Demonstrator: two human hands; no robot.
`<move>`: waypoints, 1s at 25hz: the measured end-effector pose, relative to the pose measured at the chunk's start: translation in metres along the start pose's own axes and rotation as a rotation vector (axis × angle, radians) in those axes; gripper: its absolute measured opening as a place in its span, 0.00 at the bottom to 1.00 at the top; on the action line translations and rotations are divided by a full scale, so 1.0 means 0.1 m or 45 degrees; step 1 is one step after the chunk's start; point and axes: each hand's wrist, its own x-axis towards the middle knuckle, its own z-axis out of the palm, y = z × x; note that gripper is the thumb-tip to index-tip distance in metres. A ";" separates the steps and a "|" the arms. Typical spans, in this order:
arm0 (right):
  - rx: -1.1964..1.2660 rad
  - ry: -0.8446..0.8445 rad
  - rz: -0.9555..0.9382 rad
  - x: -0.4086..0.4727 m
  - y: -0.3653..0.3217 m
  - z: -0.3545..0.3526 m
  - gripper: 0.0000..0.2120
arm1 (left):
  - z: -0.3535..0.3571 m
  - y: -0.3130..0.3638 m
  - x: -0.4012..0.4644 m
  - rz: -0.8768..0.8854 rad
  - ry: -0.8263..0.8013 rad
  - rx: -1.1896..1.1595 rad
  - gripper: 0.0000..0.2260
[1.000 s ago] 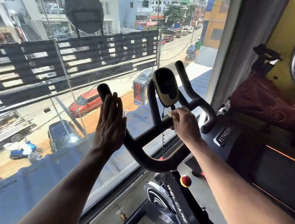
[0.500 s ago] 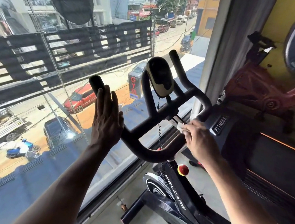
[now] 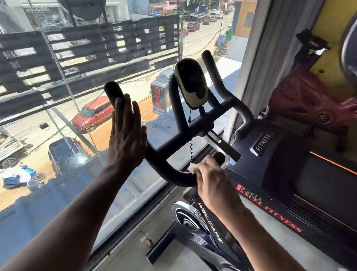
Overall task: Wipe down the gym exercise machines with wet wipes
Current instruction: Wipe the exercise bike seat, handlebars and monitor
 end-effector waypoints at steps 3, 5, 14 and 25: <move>-0.187 0.032 0.072 0.29 0.42 -0.25 0.08 | 0.00 0.00 0.02 -0.008 -0.010 -0.004 0.27; -0.246 0.021 0.080 0.37 0.43 -0.29 0.06 | -0.01 0.00 0.01 -0.006 -0.018 -0.017 0.28; 0.111 -0.055 -0.423 0.25 -0.49 0.27 0.10 | -0.03 0.01 0.01 -0.012 -0.004 -0.062 0.28; 0.019 -0.463 -0.673 0.17 0.39 -0.42 0.07 | 0.03 -0.01 0.01 -0.028 0.026 -0.055 0.27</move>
